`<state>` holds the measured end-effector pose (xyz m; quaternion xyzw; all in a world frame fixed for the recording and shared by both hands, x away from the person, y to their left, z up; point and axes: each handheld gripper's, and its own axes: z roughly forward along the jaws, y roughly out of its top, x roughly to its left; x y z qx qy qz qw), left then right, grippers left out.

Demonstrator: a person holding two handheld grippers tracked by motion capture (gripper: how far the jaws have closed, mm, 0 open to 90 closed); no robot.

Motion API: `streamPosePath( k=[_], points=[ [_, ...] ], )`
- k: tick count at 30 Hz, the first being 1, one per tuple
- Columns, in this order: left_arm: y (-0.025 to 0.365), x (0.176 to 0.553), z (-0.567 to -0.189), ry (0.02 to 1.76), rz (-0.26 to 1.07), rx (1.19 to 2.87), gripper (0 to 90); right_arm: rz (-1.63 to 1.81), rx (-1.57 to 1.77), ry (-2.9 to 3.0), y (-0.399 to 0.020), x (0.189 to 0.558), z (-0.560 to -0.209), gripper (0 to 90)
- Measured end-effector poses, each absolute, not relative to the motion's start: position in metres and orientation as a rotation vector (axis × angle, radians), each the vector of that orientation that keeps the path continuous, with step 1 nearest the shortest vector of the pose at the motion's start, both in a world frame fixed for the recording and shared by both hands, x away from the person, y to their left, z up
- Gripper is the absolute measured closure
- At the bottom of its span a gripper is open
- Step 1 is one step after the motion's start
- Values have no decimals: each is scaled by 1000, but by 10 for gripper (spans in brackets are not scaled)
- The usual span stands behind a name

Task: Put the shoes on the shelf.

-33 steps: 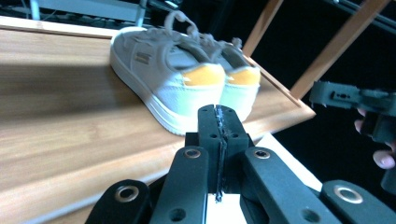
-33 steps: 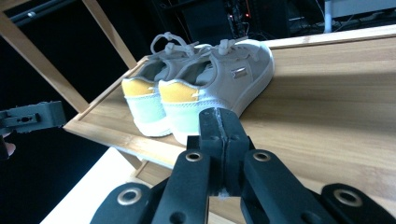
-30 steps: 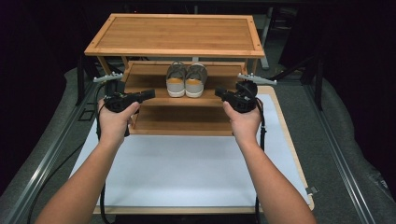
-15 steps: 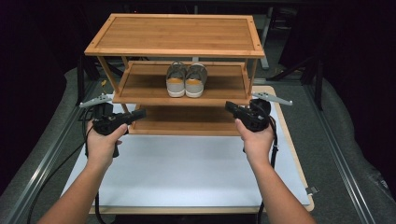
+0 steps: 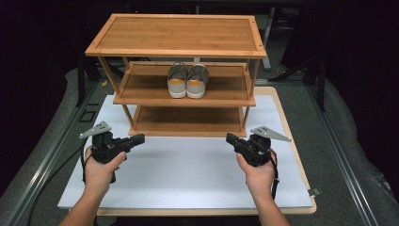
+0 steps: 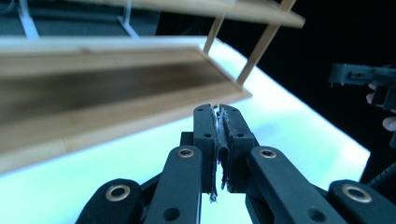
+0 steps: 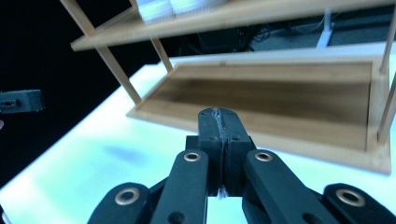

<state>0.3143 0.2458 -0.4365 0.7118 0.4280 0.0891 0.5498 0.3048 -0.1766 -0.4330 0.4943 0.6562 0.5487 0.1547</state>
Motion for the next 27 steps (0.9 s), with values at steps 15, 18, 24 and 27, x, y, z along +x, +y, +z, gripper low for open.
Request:
streamPosePath(
  k=[15, 18, 24, 27],
  points=[
    [239, 302, -495, 1043, 229, 1759, 812, 1427, 1384, 1970, -173, 285, -487, 852],
    [237, 301, -503, 1034, 238, 1776, 801, 1413, 1381, 1991, -173, 287, -494, 837],
    [237, 303, -517, 1045, 229, 1793, 771, 1408, 1378, 2003, -176, 290, -506, 804],
    [238, 302, -523, 1043, 237, 1818, 752, 1390, 1392, 2014, -174, 291, -513, 777]
  ],
)
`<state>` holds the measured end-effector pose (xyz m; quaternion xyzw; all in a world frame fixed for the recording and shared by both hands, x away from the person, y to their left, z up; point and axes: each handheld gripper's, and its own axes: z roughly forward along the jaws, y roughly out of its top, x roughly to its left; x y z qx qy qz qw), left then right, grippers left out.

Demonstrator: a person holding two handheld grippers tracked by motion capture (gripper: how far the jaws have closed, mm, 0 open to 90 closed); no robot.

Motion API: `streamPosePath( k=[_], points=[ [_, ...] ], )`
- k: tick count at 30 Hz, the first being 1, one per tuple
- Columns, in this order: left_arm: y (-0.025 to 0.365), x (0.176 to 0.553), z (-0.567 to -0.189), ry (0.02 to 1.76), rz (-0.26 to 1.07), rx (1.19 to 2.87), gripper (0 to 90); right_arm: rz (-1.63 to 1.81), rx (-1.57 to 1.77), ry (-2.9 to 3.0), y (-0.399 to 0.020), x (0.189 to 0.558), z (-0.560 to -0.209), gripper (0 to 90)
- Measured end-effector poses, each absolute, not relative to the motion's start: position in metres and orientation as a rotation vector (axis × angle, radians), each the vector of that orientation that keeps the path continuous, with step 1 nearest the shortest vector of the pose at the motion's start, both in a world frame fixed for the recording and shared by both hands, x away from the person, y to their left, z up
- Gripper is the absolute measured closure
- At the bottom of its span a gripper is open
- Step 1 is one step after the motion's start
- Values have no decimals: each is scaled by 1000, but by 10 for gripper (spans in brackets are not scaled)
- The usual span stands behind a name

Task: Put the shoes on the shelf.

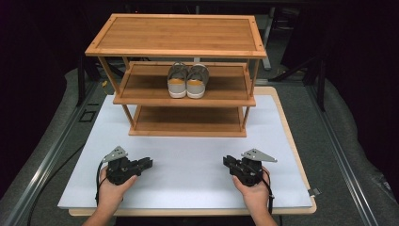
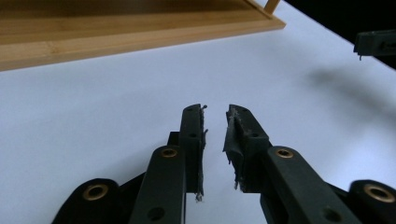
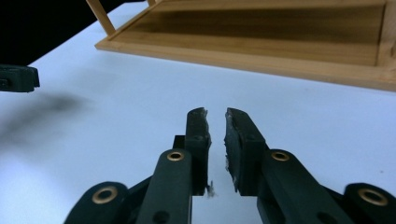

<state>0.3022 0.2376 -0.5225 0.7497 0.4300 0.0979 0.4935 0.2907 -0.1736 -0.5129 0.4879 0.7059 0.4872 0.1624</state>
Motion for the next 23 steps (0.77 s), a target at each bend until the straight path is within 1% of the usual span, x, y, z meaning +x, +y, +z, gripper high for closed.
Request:
streamPosePath(
  k=[8, 17, 23],
  points=[
    [232, 301, -534, 1033, 220, 1867, 708, 1345, 1369, 2083, -161, 292, -524, 726],
    [226, 304, -539, 1013, 256, 1897, 592, 1268, 1305, 2149, -147, 292, -532, 635],
    [224, 307, -542, 1020, 256, 1902, 556, 1266, 1313, 2145, -148, 291, -535, 585]
  ],
)
